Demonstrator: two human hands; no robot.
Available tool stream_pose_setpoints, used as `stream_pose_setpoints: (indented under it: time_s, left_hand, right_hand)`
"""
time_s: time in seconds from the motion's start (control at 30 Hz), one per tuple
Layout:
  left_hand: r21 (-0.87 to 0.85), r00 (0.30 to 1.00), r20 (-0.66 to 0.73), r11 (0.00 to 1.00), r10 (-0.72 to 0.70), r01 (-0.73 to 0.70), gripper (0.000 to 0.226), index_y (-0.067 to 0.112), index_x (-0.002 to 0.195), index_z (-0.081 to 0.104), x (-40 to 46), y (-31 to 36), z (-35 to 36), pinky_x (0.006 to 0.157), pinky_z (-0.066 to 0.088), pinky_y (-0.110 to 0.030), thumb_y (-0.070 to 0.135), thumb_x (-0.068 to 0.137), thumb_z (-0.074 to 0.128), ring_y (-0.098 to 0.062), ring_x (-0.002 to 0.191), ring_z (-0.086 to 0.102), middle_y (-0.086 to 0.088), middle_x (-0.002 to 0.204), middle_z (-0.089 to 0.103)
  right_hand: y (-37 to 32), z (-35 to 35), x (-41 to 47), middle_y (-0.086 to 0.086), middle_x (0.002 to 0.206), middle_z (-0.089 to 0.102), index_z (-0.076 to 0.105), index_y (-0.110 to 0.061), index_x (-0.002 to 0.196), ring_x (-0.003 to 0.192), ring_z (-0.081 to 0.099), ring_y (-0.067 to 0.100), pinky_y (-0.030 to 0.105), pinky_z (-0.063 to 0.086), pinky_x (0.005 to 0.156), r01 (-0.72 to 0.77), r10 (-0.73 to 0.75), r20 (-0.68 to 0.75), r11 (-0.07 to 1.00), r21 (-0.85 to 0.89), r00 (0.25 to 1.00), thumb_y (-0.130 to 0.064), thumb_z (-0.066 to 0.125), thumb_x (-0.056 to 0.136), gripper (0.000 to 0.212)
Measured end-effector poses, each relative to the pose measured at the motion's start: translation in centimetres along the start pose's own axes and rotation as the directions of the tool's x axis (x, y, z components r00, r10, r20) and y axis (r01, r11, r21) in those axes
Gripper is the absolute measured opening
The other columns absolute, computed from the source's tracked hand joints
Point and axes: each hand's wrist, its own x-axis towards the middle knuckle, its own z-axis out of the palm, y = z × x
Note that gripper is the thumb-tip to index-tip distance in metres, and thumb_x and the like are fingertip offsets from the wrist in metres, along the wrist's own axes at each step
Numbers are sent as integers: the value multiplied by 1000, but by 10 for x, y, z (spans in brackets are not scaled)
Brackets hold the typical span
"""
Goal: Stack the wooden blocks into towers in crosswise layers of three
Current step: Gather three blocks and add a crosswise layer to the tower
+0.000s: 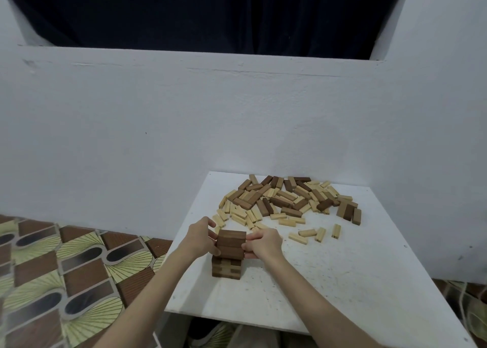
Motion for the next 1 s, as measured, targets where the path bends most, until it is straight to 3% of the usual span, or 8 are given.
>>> stream_pose_setpoints:
  time_s: [0.23,0.47,0.67,0.9,1.0]
  left_hand:
    - [27,1000,15,1000,-4,3,69,5,121,45,3,-2,0,73,51,-31,-10,63,78,-24,88,61,-16,109,62]
    - [58,1000,27,998,-13,11,70,5,123,43,4,-3,1,77,52,-34,-8,64,79,-29,97,62,-16,111,62]
    - [72,999,30,997,-15,12,70,6,123,43,7,-4,1,79,52,-34,-7,64,79,-29,100,61,-15,112,62]
    - [88,999,36,996,-15,12,70,4,123,44,10,-5,1,77,51,-32,-7,64,79,-25,93,60,-15,112,62]
    - [100,999,47,995,-16,11,73,5,128,42,10,-3,0,78,50,-31,-4,66,79,-24,94,59,-15,116,60]
  right_hand:
    - [2,1,1,18,119,61,66,2,108,79,68,25,30,59,71,-6,6,8,1000,-20,1000,7,70,80,29]
    - [4,5,5,15,116,62,67,0,108,62,61,15,24,58,61,-15,15,0,998,-58,1000,5,70,80,29]
    - [3,5,-2,16,114,62,67,1,103,91,69,31,23,57,56,-28,28,5,999,-46,1000,7,70,79,25]
    - [4,3,-2,13,102,60,67,3,101,88,69,31,26,59,60,-30,30,28,999,-21,999,8,70,78,23]
    - [3,0,0,14,96,62,66,3,101,71,67,26,26,58,62,-20,23,51,999,-43,998,7,69,81,21]
